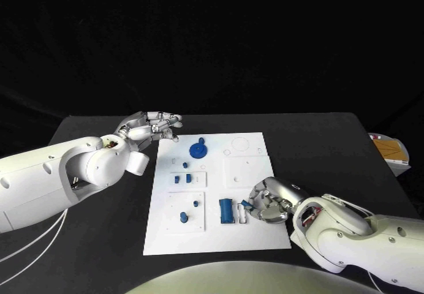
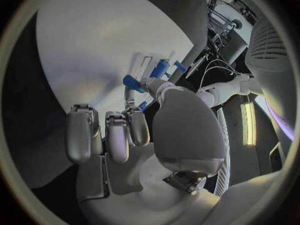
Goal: Assemble the parts on the task board
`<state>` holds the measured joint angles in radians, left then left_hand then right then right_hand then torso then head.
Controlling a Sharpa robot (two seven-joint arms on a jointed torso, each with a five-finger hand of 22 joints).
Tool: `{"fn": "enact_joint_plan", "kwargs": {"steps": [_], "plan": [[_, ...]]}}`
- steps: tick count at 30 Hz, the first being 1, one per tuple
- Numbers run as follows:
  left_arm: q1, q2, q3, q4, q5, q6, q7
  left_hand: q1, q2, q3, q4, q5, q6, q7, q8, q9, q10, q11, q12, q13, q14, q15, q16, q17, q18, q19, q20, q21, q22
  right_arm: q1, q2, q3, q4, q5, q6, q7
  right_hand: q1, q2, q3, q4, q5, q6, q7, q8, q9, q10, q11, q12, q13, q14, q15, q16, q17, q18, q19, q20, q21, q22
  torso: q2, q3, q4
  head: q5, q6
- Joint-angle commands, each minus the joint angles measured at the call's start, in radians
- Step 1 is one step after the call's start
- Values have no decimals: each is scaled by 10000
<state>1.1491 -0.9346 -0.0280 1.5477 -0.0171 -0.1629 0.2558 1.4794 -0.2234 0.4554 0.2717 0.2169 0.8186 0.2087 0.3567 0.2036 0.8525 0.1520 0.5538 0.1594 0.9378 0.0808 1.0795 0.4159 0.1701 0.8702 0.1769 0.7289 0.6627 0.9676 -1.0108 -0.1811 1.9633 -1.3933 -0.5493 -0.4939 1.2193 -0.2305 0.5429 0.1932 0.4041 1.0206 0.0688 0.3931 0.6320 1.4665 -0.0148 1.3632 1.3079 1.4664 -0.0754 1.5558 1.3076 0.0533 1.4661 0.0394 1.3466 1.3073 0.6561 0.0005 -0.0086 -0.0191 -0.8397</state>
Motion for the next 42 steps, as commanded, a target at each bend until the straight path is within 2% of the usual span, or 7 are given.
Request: {"fn": "enact_joint_plan", "kwargs": {"steps": [1,16,24,28,35,37,42], "plan": [[5,17,6,35,-27,180,29,67,39,43,5,22,-84,72,33,9,-48,-4,34,-17,-74,26,36,-9,117,-3,36,-56,9,-55,95,-5,-51,429,397,98,-96,17,6,11,57,166,-151,57,17,134,-49,32,1148,999,-39,65,2421,-142,439,-88,61,2116,8,11,2,12,-17],[5,15,6,37,-28,186,20,65,30,40,5,21,-99,75,27,7,-61,-1,32,-21,-73,27,37,-9,117,-3,37,-56,11,-116,293,-7,-153,398,423,-68,-199,63,-104,53,67,289,-208,129,19,202,-96,145,1228,1000,-71,67,2424,-144,447,-109,83,2121,4,7,5,13,-25],[5,2,6,40,-29,187,16,65,30,40,5,21,-99,75,27,7,-61,-1,32,-21,-73,27,37,-9,117,-3,37,-56,11,-119,290,-7,-206,355,596,-156,-689,149,-382,460,-203,493,-278,243,-7,374,-152,485,1480,1016,-117,96,2497,-162,479,-149,188,2145,4,5,-7,24,-49],[5,0,6,42,-29,188,14,65,30,40,5,21,-99,75,27,7,-61,-1,32,-21,-73,27,37,-9,117,-3,37,-56,11,-120,289,-7,-217,297,686,-199,-987,183,-582,787,-597,584,-317,334,-31,447,-186,637,1602,1023,-149,111,2535,-172,496,-181,241,2157,6,9,-5,18,-50],[5,-8,6,46,-29,187,9,65,30,40,5,21,-99,75,27,7,-61,-1,32,-21,-73,27,37,-9,117,-3,37,-56,11,-120,289,-7,-222,123,699,-234,-1160,217,-697,951,-716,621,-324,379,-50,478,-192,700,1654,1026,-158,116,2547,-178,506,-192,274,2164,9,14,-5,13,-57],[5,-9,6,46,-29,187,8,65,30,40,5,21,-99,75,27,7,-61,-1,32,-21,-73,27,37,-9,117,-3,37,-56,11,-120,293,-6,-217,101,703,-221,-1358,194,-1006,940,133,639,-339,444,-66,494,-211,727,1686,1027,-171,119,2554,-179,506,-210,279,2165,7,12,-6,13,-61],[5,-8,6,43,-29,189,6,65,30,40,5,21,-99,75,27,7,-61,-1,32,-21,-73,27,37,-9,117,-3,37,-56,11,-120,303,-6,-210,78,734,-173,-1405,184,-1112,951,176,631,-335,453,-74,494,-205,724,1688,1026,-173,116,2547,-178,503,-213,271,2163,5,7,-5,19,-77]]}}
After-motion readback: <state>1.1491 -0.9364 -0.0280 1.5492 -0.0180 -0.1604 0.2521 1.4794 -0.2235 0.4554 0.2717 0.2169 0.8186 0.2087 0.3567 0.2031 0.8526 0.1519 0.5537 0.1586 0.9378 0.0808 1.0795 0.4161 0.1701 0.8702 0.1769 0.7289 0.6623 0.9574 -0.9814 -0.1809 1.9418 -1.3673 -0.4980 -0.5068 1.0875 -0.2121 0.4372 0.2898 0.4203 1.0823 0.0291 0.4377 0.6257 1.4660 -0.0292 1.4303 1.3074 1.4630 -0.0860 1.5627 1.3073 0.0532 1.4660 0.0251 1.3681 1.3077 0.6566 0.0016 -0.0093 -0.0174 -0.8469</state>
